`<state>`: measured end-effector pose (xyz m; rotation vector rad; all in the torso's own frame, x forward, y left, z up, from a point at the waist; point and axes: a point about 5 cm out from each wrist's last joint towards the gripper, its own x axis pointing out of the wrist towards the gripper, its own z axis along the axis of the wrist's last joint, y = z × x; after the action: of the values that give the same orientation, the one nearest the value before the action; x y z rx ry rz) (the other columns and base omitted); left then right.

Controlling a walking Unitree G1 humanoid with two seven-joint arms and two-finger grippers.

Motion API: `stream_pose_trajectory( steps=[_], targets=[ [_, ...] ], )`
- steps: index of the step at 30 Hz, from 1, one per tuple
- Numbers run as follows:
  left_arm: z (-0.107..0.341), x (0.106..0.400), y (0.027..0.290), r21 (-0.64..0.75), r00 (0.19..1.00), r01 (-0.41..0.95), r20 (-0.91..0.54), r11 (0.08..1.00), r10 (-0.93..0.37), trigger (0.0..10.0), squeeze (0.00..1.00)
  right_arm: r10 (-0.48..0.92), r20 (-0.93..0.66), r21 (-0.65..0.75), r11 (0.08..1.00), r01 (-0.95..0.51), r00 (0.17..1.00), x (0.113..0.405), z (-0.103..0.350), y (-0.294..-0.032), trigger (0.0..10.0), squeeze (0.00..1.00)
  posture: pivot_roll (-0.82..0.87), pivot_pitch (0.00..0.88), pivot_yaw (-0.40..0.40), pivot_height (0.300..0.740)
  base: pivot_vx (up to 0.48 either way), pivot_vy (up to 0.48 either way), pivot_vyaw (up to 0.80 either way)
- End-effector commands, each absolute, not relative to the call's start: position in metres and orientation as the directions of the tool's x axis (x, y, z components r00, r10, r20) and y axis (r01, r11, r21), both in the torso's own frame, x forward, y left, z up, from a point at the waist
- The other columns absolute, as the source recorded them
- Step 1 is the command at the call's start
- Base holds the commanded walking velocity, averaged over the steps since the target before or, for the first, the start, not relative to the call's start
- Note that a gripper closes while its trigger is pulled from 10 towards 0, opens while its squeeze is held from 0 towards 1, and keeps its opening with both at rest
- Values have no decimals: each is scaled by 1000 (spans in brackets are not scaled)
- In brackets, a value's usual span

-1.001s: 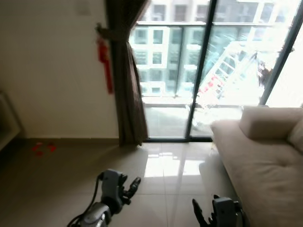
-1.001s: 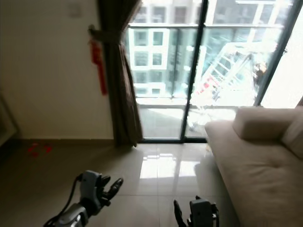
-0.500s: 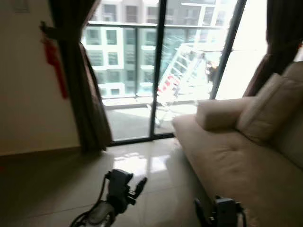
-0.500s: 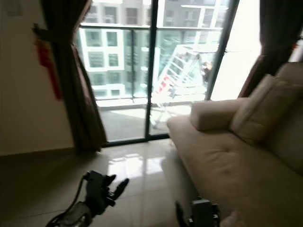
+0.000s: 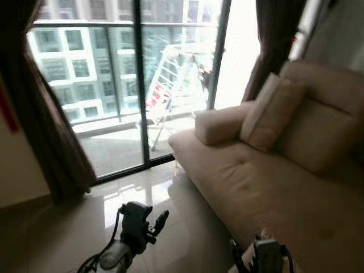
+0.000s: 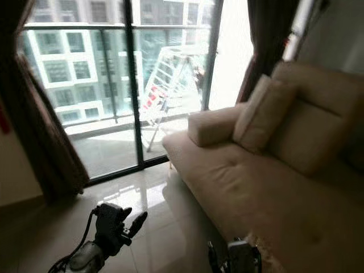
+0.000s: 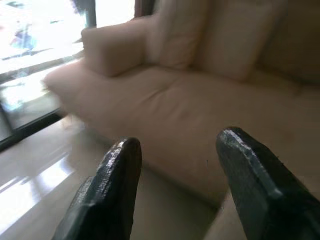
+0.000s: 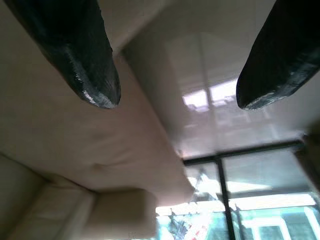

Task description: Move the pillow to the sofa from floor

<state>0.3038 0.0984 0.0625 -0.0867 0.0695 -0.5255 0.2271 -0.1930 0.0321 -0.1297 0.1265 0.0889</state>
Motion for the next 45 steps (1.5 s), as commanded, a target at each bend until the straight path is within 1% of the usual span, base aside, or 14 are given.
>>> stream_pose_trajectory(
  steps=[1,28,30,37,38,39,45],
  targets=[
    [55,301,111,-83,875,472,-78,878,-478,10000,0,88,-121,-120,987,-103,989,229,34,-189,10000,0,-32,0,26,740,0,0,-694],
    [56,302,113,-72,878,469,-71,880,-474,10000,0,100,-86,-149,982,-112,991,235,40,-183,10000,0,-25,0,24,740,0,0,-691],
    [57,304,113,-75,882,462,-67,884,-466,10000,0,116,-78,-174,976,-128,990,236,41,-180,10000,0,-25,0,23,740,0,0,0],
    [58,305,114,-83,889,448,-64,890,-454,10000,0,149,-73,-195,968,-160,986,241,43,-176,10000,0,-24,0,20,740,0,0,0],
    [58,305,114,-80,891,445,-63,892,-450,10000,0,202,-66,-255,943,-212,977,246,46,-171,10000,0,-24,0,19,740,0,0,0],
    [58,306,114,-78,891,444,-64,893,-449,10000,0,229,-60,-285,929,-236,972,248,48,-169,10000,0,-24,0,19,740,0,0,0],
    [59,306,114,-74,894,439,-62,895,-443,10000,0,285,-35,-347,895,-279,958,253,54,-163,10000,0,-23,0,17,740,0,0,0]
  ],
)
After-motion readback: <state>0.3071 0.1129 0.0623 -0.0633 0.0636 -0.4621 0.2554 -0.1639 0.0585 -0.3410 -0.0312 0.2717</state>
